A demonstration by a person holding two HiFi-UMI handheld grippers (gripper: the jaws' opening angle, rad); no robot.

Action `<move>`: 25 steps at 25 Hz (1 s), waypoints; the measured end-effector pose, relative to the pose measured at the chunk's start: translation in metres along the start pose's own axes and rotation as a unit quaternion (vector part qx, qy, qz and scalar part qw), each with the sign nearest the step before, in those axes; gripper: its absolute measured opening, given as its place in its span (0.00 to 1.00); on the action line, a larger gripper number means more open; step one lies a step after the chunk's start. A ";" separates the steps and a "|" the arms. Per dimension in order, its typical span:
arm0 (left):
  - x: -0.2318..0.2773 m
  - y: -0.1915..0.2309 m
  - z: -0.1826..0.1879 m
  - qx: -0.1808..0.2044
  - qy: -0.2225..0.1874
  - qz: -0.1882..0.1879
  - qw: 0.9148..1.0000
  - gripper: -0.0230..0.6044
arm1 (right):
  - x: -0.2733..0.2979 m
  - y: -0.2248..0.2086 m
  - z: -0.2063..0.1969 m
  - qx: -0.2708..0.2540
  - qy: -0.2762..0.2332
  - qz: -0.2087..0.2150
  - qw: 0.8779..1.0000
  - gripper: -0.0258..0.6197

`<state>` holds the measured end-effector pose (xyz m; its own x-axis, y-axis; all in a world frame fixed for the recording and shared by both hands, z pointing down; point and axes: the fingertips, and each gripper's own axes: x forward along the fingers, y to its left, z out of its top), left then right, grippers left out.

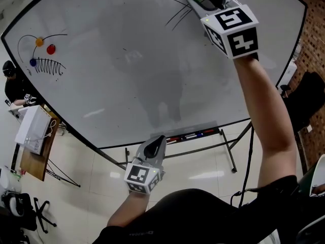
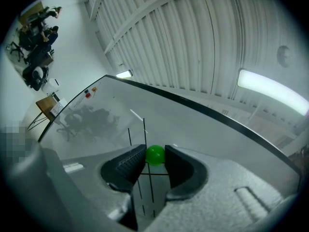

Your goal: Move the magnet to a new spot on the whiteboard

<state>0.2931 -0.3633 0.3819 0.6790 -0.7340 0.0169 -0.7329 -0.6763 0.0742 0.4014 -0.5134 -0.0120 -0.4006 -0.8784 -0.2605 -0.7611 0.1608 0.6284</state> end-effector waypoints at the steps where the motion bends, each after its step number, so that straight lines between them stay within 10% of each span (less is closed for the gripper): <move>1: -0.001 0.000 -0.001 0.000 0.001 0.002 1.000 0.06 | 0.000 0.001 0.000 -0.004 0.002 -0.002 1.000 0.21; 12: -0.001 0.000 0.000 0.006 0.002 0.005 1.000 0.06 | -0.022 0.000 -0.005 0.018 -0.005 -0.010 1.000 0.24; 25: -0.008 0.017 0.001 0.015 -0.001 0.010 1.000 0.06 | -0.093 0.140 -0.106 0.118 0.060 0.123 0.984 0.04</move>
<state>0.2749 -0.3690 0.3818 0.6634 -0.7481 0.0159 -0.7479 -0.6623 0.0446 0.3858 -0.4571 0.1776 -0.5352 -0.8444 -0.0237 -0.7512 0.4629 0.4705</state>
